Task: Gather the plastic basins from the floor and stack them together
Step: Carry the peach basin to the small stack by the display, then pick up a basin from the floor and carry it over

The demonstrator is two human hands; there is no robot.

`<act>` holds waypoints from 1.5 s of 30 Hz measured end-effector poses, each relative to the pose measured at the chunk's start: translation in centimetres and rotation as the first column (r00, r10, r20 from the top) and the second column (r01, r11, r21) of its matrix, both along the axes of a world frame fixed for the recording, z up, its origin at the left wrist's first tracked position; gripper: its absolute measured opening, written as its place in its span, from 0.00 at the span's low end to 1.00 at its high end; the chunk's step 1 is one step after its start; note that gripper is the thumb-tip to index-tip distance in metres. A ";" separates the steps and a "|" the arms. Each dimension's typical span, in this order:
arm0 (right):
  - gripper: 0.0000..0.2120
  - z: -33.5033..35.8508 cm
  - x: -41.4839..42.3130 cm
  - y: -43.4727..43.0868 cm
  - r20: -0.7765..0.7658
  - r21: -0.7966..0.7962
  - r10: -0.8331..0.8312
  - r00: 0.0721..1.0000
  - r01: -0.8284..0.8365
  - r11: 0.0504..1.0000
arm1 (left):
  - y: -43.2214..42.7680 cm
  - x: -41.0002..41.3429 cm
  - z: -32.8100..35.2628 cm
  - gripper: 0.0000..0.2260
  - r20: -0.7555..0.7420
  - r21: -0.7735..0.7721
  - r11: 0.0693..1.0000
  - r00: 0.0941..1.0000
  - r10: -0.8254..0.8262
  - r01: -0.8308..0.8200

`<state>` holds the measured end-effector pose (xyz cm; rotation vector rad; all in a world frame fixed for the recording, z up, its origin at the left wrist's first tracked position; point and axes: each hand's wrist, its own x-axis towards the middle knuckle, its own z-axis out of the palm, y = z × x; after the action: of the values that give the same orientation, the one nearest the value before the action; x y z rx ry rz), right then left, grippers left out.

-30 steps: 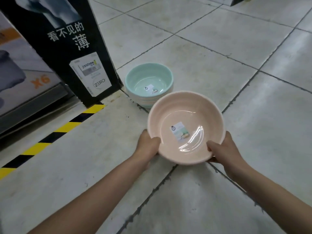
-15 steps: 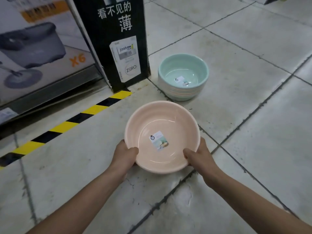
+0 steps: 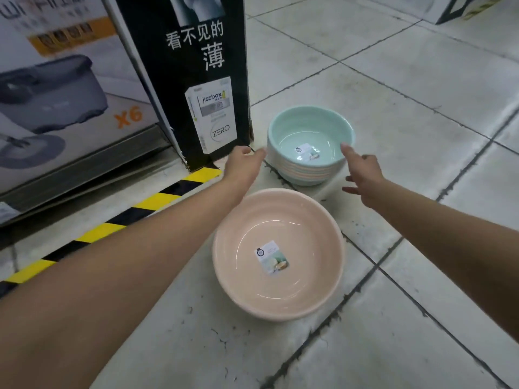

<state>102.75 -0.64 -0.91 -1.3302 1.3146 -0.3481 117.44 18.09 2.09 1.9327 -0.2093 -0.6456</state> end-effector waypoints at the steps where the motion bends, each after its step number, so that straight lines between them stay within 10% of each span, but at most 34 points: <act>1: 0.47 -0.2 0.9 -0.5 -0.035 -0.001 0.038 0.999 -0.039 0.999 | -1.9 0.2 -0.1 0.27 0.000 0.018 1.000 1.000 -0.024 0.024; 13: 0.27 -2.8 3.2 1.0 0.092 0.094 -0.037 0.995 0.028 0.995 | -7.0 0.2 -2.7 0.19 -0.255 -0.006 1.000 0.967 -0.028 0.028; 20: 0.28 3.6 1.3 4.0 0.262 -0.064 0.020 0.965 -0.003 0.998 | -2.3 -0.1 3.7 0.19 -0.133 -0.166 0.985 0.989 -0.067 0.044; 29: 0.17 5.3 -6.1 14.4 0.207 -0.148 0.210 0.956 -0.181 0.972 | 9.8 -6.2 4.8 0.07 -0.040 0.027 0.999 0.999 0.027 -0.026; 37: 0.25 1.4 -10.3 18.8 0.014 -0.167 0.135 0.991 -0.131 0.977 | 13.7 -9.9 1.4 0.15 0.054 0.203 0.977 0.997 0.061 -0.071; 45: 0.28 0.5 -12.1 21.1 0.158 -0.074 0.128 0.979 -0.118 0.990 | 14.9 -11.8 0.0 0.17 0.007 0.155 0.985 0.997 0.080 -0.080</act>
<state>90.63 20.45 -0.40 -1.3997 1.0883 -0.4072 105.66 32.97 2.07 2.0798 -0.0834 -0.6236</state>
